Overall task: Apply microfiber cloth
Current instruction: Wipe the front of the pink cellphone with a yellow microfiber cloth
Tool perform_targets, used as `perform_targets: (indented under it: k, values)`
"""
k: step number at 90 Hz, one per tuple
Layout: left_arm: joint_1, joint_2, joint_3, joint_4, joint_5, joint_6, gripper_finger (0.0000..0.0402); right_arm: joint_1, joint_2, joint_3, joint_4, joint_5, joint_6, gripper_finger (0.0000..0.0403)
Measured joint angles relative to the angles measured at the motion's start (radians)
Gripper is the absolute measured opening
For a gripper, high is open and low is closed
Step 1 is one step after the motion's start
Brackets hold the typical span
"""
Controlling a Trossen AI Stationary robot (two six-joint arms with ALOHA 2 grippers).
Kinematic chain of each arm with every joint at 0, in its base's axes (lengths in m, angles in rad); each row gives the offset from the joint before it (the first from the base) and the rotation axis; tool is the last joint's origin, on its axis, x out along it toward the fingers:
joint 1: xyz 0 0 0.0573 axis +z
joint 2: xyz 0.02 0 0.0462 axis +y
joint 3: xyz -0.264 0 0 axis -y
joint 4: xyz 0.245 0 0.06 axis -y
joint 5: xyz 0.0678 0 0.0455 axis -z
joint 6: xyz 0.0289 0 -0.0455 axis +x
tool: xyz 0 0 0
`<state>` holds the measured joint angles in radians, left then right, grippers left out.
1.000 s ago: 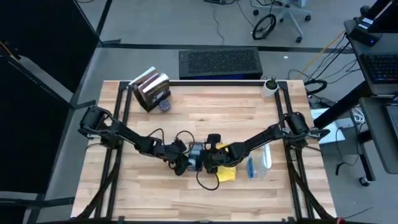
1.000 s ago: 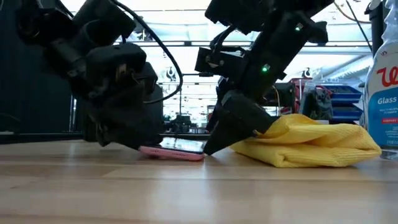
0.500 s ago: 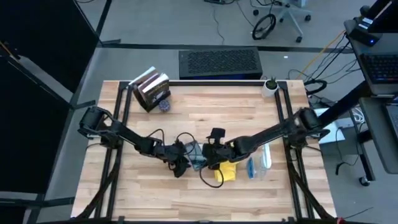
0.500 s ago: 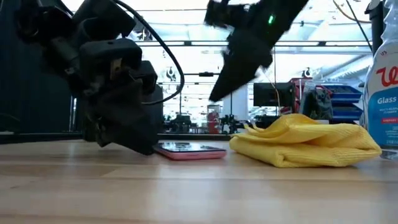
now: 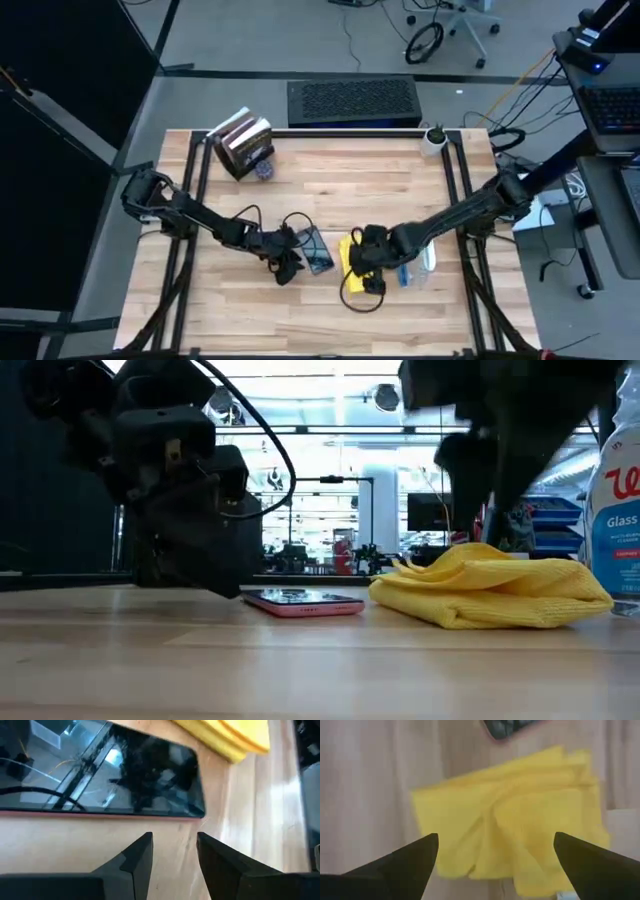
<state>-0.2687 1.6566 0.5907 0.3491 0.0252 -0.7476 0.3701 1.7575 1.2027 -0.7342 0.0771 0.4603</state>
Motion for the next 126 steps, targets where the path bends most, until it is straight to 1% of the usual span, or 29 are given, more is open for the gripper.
perform_targets:
  k: [9, 17, 24, 32, 40, 49, 56, 62, 66, 72, 77, 81, 86, 92, 103, 114, 126]
  values:
    - [0.0, -0.001, 0.0, -0.004, 0.0, 0.002, 0.0136, 0.002, 0.063, -0.01, 0.034, 0.002, -0.003, 0.0378]
    - [0.0, -0.001, 0.0, -0.003, 0.001, 0.004, 0.0136, -0.005, 0.114, -0.023, 0.103, 0.001, -0.019, 0.0367]
    - [0.0, -0.001, 0.0, -0.004, 0.0, 0.005, 0.0136, -0.016, 0.152, -0.028, 0.139, 0.0, -0.024, 0.0349]
    - [0.0, -0.001, 0.0, -0.004, 0.0, 0.02, 0.0136, -0.017, 0.199, -0.023, 0.146, -0.01, -0.024, 0.0313]
    - [0.003, -0.015, 0.0, -0.006, 0.0, 0.028, 0.0136, -0.017, 0.225, -0.021, 0.16, -0.035, -0.026, 0.0261]
    - [0.018, -0.061, 0.0, -0.003, -0.01, 0.059, 0.0136, -0.015, 0.231, -0.02, 0.187, -0.047, -0.027, 0.0179]
    - [0.037, -0.102, 0.0, -0.002, -0.068, 0.122, 0.0131, -0.015, 0.231, -0.022, 0.209, -0.06, -0.029, 0.0106]
    - [0.059, -0.128, 0.0, -0.001, -0.141, 0.201, 0.0113, -0.014, 0.231, -0.023, 0.232, -0.065, -0.03, 0.0043]
    - [0.075, -0.133, 0.001, 0.004, -0.193, 0.258, 0.0095, -0.014, 0.23, -0.025, 0.245, -0.067, -0.035, 0.0021]
    - [0.105, -0.122, 0.002, 0.014, -0.242, 0.319, 0.0058, -0.015, 0.23, -0.027, 0.257, -0.065, -0.04, 0.0018]
    - [0.128, -0.09, 0.002, 0.048, -0.238, 0.337, 0.0024, -0.017, 0.23, -0.028, 0.285, -0.059, -0.041, 0.0022]
    - [0.141, -0.057, 0.002, 0.07, -0.222, 0.335, 0.001, -0.019, 0.231, -0.028, 0.294, -0.059, -0.037, 0.0022]
    - [0.146, -0.011, 0.001, 0.105, -0.218, 0.347, 0.0007, -0.019, 0.231, -0.028, 0.296, -0.057, -0.037, 0.0019]
    - [0.145, 0.031, 0.0, 0.102, -0.23, 0.373, 0.0003, -0.019, 0.231, -0.029, 0.3, -0.056, -0.037, 0.0013]
    - [0.145, 0.077, -0.014, 0.125, -0.243, 0.399, 0.0, -0.019, 0.232, -0.029, 0.319, -0.047, -0.034, 0.0009]
    - [0.145, 0.102, -0.032, 0.235, -0.264, 0.437, 0.0, -0.018, 0.232, -0.029, 0.322, -0.031, -0.035, 0.0009]
    - [0.141, 0.175, -0.035, 0.341, -0.263, 0.509, 0.0, -0.018, 0.232, -0.03, 0.324, -0.03, -0.043, 0.0009]
